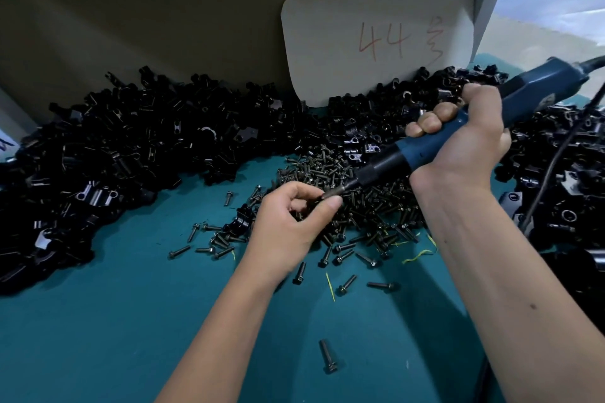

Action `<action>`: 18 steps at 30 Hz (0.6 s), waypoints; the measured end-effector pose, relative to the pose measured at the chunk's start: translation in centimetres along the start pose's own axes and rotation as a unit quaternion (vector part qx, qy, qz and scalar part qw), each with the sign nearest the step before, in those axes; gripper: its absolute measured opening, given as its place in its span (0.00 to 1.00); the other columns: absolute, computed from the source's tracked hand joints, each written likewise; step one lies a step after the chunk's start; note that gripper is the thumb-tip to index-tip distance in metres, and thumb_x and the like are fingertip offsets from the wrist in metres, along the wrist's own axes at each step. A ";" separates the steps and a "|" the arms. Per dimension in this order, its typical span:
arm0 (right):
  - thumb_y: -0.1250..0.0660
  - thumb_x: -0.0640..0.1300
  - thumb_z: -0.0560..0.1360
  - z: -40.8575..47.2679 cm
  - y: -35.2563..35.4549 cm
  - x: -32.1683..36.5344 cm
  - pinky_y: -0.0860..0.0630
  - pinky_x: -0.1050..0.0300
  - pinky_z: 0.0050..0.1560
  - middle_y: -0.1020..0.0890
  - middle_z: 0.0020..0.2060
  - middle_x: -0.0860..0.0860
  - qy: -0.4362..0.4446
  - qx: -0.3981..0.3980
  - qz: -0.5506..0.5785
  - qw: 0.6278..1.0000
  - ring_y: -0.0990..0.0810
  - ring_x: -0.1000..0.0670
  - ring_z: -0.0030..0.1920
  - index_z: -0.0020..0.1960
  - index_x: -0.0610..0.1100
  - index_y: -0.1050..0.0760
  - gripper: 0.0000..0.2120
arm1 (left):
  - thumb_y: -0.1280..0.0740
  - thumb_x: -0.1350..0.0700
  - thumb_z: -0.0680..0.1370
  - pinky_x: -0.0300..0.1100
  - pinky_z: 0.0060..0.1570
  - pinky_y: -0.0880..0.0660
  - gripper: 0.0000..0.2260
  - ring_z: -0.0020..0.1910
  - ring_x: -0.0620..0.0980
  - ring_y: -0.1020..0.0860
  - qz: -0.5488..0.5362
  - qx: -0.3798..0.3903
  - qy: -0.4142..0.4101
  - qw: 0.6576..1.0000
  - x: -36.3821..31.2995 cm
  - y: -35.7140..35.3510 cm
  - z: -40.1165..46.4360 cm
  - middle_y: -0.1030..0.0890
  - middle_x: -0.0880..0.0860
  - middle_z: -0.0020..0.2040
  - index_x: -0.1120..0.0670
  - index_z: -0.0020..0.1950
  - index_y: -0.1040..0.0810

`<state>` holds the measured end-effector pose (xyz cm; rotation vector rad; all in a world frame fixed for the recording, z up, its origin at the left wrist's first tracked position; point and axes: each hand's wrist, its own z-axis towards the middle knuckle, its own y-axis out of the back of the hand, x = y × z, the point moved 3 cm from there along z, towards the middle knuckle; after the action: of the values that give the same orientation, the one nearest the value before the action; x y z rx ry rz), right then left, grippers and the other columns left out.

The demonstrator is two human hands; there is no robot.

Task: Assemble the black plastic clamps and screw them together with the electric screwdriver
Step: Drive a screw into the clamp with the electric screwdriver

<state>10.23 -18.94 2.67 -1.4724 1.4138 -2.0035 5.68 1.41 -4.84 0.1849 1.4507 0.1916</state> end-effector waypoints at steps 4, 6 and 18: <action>0.35 0.39 0.79 0.3 -0.1 0.4 0.32 0.58 0.29 0.31 0.29 0.50 -0.009 0.024 0.013 1.000 0.33 0.51 0.26 0.45 0.44 0.36 0.10 | 0.26 0.36 0.70 0.34 0.41 0.27 0.13 0.40 0.37 0.21 0.032 -0.003 -0.004 0.999 -0.2 -0.1 -0.2 0.16 0.46 0.44 0.39 0.51 0.17; 0.34 0.42 0.80 0.3 -0.2 0.7 0.32 0.58 0.29 0.31 0.29 0.50 -0.021 0.048 0.026 0.998 0.32 0.51 0.26 0.41 0.45 0.34 0.12 | 0.27 0.35 0.70 0.39 0.49 0.26 0.13 0.49 0.36 0.21 0.044 -0.005 -0.002 0.999 -0.3 -0.2 -0.2 0.16 0.41 0.47 0.38 0.51 0.17; 0.33 0.47 0.78 -1.2 -2.8 2.2 0.27 0.57 0.36 0.28 0.29 0.51 -0.018 0.175 0.026 0.984 0.29 0.52 0.29 0.33 0.48 0.28 0.15 | 0.24 0.43 0.72 0.38 0.31 0.32 0.12 0.29 0.43 0.31 -0.103 0.002 0.018 0.994 -1.2 0.5 0.4 0.24 0.39 0.35 0.46 0.52 0.14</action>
<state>9.09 -18.43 6.20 -1.2950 1.0092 -2.0516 5.94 1.63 -3.56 0.0332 1.4962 0.0237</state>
